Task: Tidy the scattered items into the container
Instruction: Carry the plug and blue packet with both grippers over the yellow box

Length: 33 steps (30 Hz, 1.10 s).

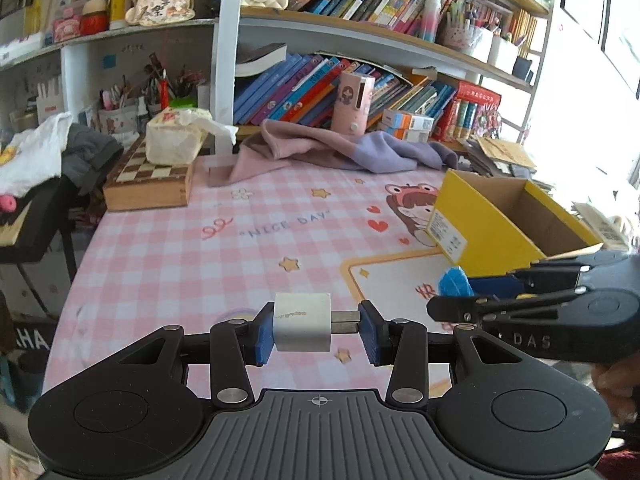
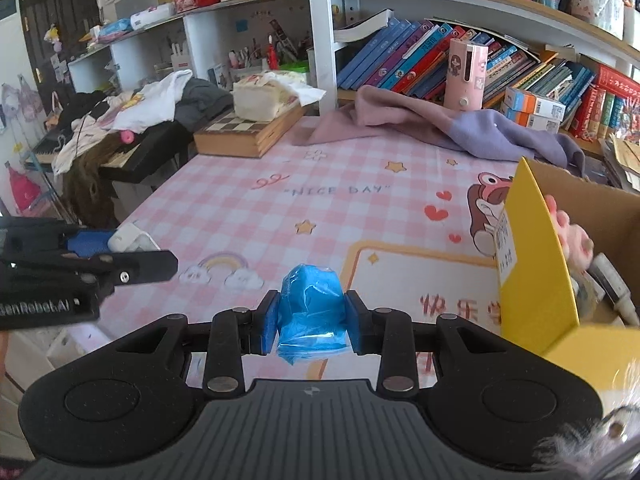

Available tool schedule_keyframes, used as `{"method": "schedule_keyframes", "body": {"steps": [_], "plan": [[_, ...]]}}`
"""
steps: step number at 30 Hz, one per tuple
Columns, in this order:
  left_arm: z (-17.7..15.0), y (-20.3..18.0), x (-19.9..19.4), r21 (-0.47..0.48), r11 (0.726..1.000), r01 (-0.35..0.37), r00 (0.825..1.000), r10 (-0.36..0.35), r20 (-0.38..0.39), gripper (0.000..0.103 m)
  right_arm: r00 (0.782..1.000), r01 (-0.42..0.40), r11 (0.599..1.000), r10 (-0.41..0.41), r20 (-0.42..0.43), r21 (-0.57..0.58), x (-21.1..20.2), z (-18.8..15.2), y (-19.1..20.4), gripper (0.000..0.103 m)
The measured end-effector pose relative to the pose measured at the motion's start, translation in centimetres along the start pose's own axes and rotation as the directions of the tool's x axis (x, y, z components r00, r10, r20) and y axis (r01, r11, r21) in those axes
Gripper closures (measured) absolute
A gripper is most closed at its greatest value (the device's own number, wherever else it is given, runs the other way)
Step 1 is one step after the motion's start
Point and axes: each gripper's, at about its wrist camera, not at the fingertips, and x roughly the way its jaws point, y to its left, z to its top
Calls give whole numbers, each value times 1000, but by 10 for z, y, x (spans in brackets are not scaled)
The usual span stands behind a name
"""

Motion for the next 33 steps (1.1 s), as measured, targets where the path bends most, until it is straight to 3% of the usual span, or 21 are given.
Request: {"method": "schedule_keyframes", "body": {"steps": [16,23,33], "plan": [[-28,-14,-43,-11,996,85,996,-85,6,62,999,42,999,-42,-17,4,-51,-40,25,71],[-37,-20,-43,-49,993,111,994,-111,-5,62,997,64,998,-64,-39,-5,-64,-56,24,71],[-41,-54,-26,14,977,211,975,-210,-72,62,989,133,988,-127,-75,76,-81,-81,2,71]]}}
